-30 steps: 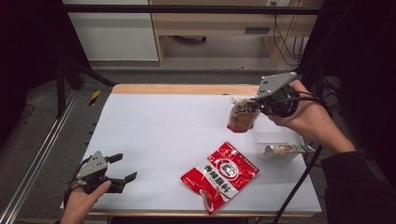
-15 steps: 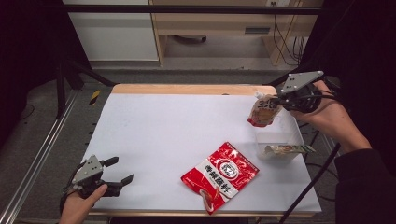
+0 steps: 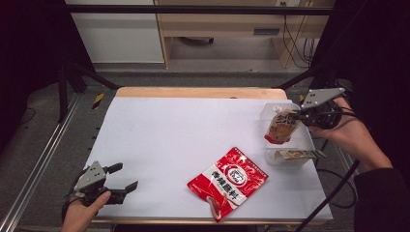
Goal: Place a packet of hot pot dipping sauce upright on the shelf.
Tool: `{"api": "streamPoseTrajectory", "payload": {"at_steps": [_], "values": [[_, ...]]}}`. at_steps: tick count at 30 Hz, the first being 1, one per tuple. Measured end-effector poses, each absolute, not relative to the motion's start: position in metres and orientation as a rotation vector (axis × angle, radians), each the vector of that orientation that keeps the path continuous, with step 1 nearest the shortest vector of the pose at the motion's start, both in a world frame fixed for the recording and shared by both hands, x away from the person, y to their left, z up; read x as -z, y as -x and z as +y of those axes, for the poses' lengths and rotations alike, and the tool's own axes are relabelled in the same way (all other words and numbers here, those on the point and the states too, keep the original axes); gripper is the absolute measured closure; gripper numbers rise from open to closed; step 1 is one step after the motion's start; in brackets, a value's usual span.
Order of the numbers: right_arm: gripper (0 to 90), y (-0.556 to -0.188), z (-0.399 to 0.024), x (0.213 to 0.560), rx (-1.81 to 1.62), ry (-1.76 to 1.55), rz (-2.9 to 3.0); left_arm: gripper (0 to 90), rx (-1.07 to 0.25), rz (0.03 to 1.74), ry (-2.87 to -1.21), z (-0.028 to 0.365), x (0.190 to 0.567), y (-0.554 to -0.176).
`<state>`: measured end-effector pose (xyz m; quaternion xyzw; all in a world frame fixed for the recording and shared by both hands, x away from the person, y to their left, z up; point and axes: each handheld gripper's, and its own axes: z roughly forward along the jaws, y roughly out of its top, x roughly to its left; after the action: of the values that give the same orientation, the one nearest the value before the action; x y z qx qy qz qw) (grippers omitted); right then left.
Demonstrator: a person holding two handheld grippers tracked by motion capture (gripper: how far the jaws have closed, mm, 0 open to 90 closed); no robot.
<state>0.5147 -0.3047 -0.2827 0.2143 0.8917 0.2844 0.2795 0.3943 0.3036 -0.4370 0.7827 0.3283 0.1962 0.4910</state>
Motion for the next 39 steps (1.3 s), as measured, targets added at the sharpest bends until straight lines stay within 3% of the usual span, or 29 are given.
{"api": "streamPoseTrajectory", "payload": {"at_steps": [18, 39], "values": [[87.9, -0.513, -0.311, 0.294, -0.752, -0.598, 2.435, 11.8, -0.478, 0.792, -1.895, 0.305, 0.436, -0.394], [87.6, -0.519, -0.311, 0.333, -0.731, -0.677, 2.498, 11.8, -0.473, 0.788, -1.901, 0.305, 0.436, -0.394]]}}
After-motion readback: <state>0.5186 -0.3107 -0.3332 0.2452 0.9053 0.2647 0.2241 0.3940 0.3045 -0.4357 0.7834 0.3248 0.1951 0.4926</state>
